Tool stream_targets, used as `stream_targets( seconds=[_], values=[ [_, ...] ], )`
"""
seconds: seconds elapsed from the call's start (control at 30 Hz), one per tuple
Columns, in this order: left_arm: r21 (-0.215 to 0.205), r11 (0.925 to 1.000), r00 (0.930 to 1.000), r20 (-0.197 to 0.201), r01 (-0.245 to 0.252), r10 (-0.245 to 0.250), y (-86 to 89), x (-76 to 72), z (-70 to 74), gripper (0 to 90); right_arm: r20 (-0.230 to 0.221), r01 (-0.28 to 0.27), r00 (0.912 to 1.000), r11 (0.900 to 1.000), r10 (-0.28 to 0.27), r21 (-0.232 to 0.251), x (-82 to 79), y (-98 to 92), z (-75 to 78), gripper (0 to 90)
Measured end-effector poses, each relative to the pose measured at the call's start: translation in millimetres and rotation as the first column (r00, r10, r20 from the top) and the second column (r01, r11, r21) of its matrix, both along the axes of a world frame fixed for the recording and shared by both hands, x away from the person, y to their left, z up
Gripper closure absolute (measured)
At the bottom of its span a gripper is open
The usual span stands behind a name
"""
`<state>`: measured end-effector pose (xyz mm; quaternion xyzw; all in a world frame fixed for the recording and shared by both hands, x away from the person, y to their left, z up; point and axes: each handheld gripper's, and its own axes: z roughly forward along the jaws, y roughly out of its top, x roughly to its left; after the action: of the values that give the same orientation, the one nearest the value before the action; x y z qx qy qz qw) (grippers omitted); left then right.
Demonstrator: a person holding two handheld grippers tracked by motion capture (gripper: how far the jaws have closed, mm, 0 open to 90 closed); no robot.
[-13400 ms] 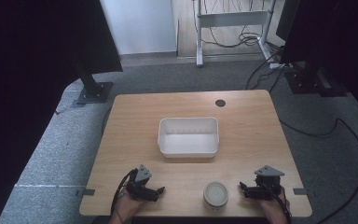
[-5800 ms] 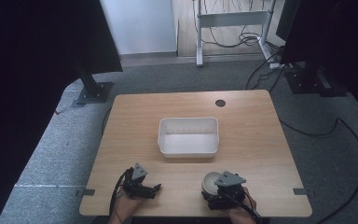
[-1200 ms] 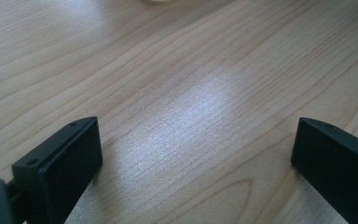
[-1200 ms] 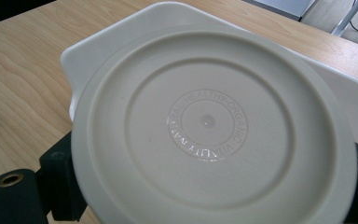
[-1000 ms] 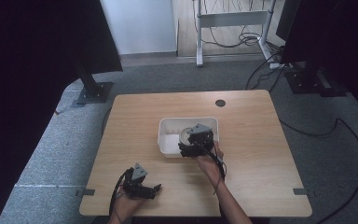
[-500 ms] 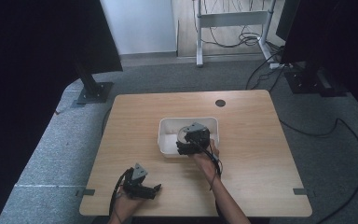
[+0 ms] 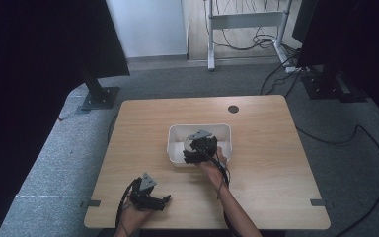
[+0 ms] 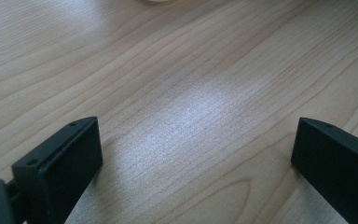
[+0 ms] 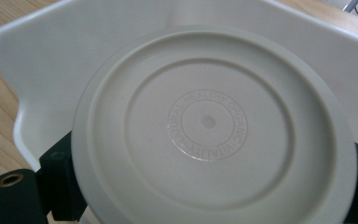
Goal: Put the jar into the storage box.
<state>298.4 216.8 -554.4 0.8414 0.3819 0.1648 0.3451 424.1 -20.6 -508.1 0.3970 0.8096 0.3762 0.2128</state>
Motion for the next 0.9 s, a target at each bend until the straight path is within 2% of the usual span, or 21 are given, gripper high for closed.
stream_targets(
  seconds=[0.27, 0.3, 0.5, 0.77, 0.9],
  values=[
    [0.001, 1.0000, 1.0000, 0.000, 0.002, -0.002, 0.0, -0.1, 0.0, 1.5, -0.027, 0.003, 0.9996, 1.000, -0.003, -0.015, 3.4, 2.1, -7.3, 9.6],
    [0.001, 1.0000, 1.0000, 0.000, 0.002, -0.002, 0.0, -0.1, 0.0, 1.5, -0.029, 0.008, 0.9995, 1.000, -0.008, 0.000, 3.5, 1.5, -7.8, 9.6],
    [0.002, 1.0000, 1.0000, -0.001, 0.002, -0.002, 0.1, -0.2, 0.1, 1.6, -0.050, 0.017, 0.9986, 1.000, -0.015, 0.024, 5.4, -1.1, -8.6, 9.5],
    [0.003, 1.0000, 1.0000, 0.000, 0.003, -0.003, 0.1, -0.2, 0.1, 1.5, -0.062, 0.013, 0.9980, 1.000, -0.011, 0.027, 6.8, -1.8, -8.4, 8.9],
    [0.004, 1.0000, 1.0000, 0.000, 0.003, -0.003, 0.1, -0.2, 0.1, 1.5, -0.062, 0.020, 0.9980, 0.999, -0.017, 0.041, 7.3, -2.4, -8.1, 3.6]
  ],
)
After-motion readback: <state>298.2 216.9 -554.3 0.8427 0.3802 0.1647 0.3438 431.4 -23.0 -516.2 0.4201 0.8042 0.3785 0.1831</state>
